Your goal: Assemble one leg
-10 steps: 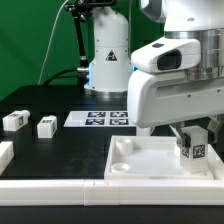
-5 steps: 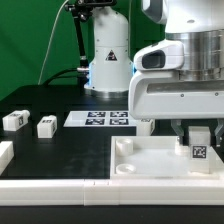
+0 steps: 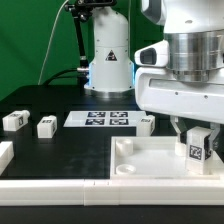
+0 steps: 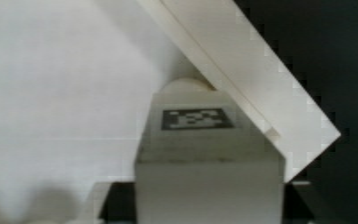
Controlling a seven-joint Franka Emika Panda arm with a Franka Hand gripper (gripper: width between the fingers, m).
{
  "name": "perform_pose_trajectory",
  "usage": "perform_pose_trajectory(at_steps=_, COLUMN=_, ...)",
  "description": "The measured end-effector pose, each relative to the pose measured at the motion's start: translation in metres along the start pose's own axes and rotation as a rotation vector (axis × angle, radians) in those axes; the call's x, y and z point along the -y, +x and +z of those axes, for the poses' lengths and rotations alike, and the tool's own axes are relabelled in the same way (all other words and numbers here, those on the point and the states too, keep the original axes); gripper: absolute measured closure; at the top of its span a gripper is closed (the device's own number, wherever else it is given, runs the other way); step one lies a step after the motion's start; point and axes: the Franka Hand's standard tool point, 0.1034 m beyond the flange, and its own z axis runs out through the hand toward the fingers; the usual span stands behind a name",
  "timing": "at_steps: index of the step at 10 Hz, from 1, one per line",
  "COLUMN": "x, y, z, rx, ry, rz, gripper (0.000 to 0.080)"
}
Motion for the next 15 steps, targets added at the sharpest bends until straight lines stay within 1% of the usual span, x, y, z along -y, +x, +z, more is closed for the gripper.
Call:
perform_pose_trajectory(at_steps=1, x=-0.0003, y=0.0002, z=0.0, rx=-0.002, ry=-0.004, rz=0.114, gripper=0.0508)
perform_pose_trajectory(at_steps=2, x=-0.0005, y=0.0003, z=0.0, rx=-0.003, ry=-0.004, rz=0.166, gripper=0.0508)
perform_pose_trajectory(at_steps=3, x=-0.0005, y=0.0005, z=0.0001, rx=-0.004, ry=-0.004, rz=0.17, gripper=0.0508)
perform_pose_trajectory(at_steps=4, x=-0.0004, y=0.0003, z=0.0003, rx=-0.004, ry=-0.004, rz=0.12, gripper=0.0508)
perform_pose_trajectory(at_steps=5, x=0.0006, y=-0.0007, z=0.0002, rx=-0.003, ry=-0.004, rz=0.108, gripper=0.0354)
perform_pose_trajectory(at_steps=6, x=0.0023, y=-0.0018, z=-0.0003, rx=-0.003, ry=-0.003, rz=0.042, gripper=0.0209)
perform_pose_trajectory(at_steps=7, x=0.004, y=-0.0033, z=-0.0008, rx=-0.003, ry=-0.005, rz=-0.052, gripper=0.0209)
perform_pose_trajectory(at_steps=8, x=0.0052, y=-0.0047, z=-0.0009, rx=-0.003, ry=-0.005, rz=-0.19, gripper=0.016)
perform_pose_trajectory(at_steps=10, x=0.0041, y=-0.0036, z=0.0003, rx=-0.002, ry=-0.005, rz=-0.417, gripper=0.0152)
perform_pose_trajectory(at_steps=12, x=0.005, y=-0.006, z=0.0017, rx=-0.003, ry=-0.005, rz=-0.534, gripper=0.015)
perform_pose_trajectory(at_steps=14, x=0.0051, y=-0.0068, z=0.0021, rx=-0.002, ry=-0.006, rz=-0.716, gripper=0.015)
perform_pose_trajectory(at_steps=15, x=0.0051, y=-0.0067, z=0.0021, rx=-0.002, ry=-0.006, rz=-0.757, gripper=0.015)
